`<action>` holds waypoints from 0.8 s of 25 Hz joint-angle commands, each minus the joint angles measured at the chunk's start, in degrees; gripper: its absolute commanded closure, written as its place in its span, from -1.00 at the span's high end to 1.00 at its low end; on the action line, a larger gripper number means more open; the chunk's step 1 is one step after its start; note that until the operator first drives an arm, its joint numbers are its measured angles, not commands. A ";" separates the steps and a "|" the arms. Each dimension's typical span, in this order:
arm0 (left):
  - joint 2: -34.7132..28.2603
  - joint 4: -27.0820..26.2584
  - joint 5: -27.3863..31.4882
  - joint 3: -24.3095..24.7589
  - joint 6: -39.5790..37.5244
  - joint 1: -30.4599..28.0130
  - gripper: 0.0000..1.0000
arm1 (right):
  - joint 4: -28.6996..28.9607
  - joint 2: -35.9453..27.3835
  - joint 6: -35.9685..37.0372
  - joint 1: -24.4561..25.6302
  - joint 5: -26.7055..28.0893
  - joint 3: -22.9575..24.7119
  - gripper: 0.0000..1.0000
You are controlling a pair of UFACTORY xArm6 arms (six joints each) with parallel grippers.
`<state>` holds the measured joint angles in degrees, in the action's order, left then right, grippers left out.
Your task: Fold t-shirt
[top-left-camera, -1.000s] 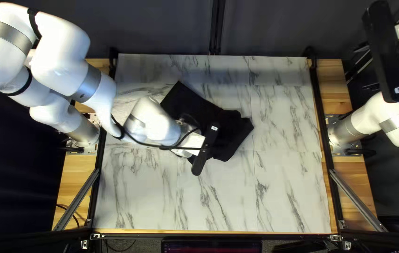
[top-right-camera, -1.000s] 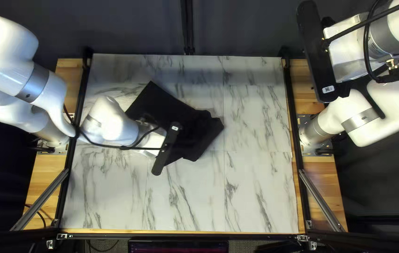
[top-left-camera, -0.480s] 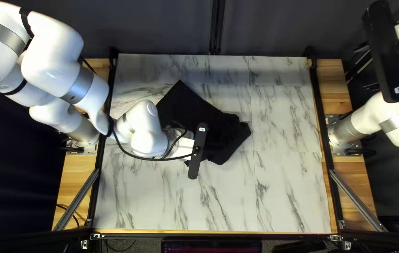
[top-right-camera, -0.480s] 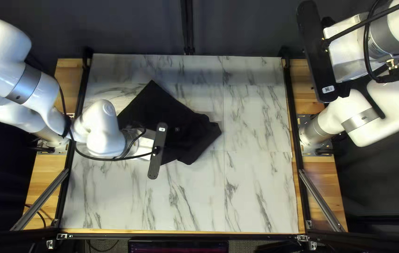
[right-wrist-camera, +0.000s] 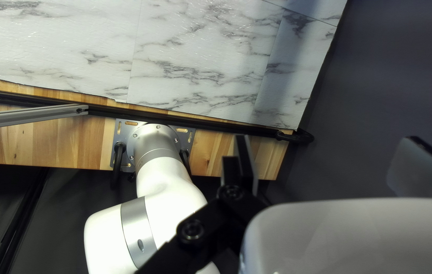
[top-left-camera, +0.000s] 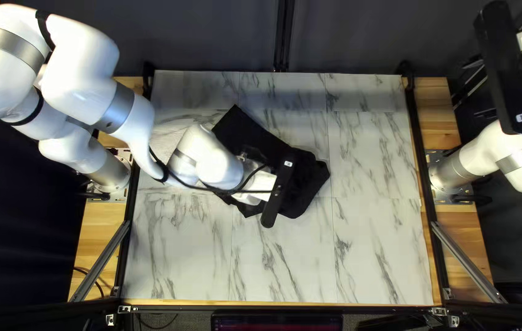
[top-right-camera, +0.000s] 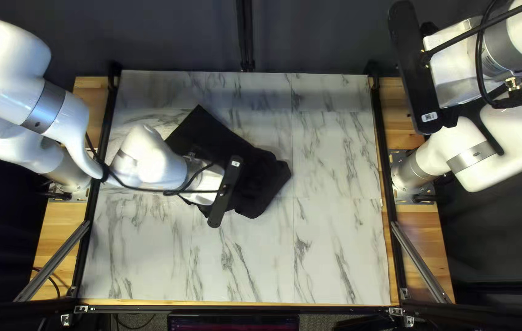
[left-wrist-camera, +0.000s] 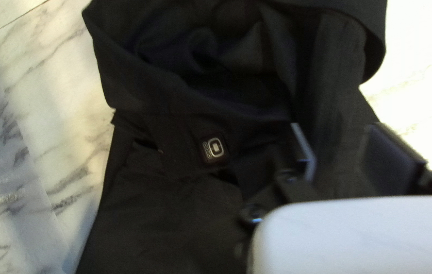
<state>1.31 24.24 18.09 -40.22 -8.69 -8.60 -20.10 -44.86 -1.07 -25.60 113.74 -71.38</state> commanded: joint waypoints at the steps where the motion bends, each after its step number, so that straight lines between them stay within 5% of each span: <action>1: 2.42 2.43 -1.66 -2.52 -2.84 -1.12 1.00 | 0.00 0.00 0.00 0.00 0.00 0.00 1.00; 4: 5.02 6.64 -0.85 -5.95 -8.38 -2.44 1.00 | 0.00 0.00 0.00 0.00 0.00 0.00 1.00; 8: 10.66 10.91 7.66 -15.32 -17.46 -5.51 1.00 | 0.00 0.00 0.00 0.00 0.00 0.00 1.00; 20: 21.39 6.92 20.85 -31.19 -22.58 -7.03 1.00 | 0.00 0.00 0.00 0.00 0.00 0.00 1.00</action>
<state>21.05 32.29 37.18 -69.14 -31.16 -15.78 -20.10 -44.86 -1.07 -25.60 113.74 -71.38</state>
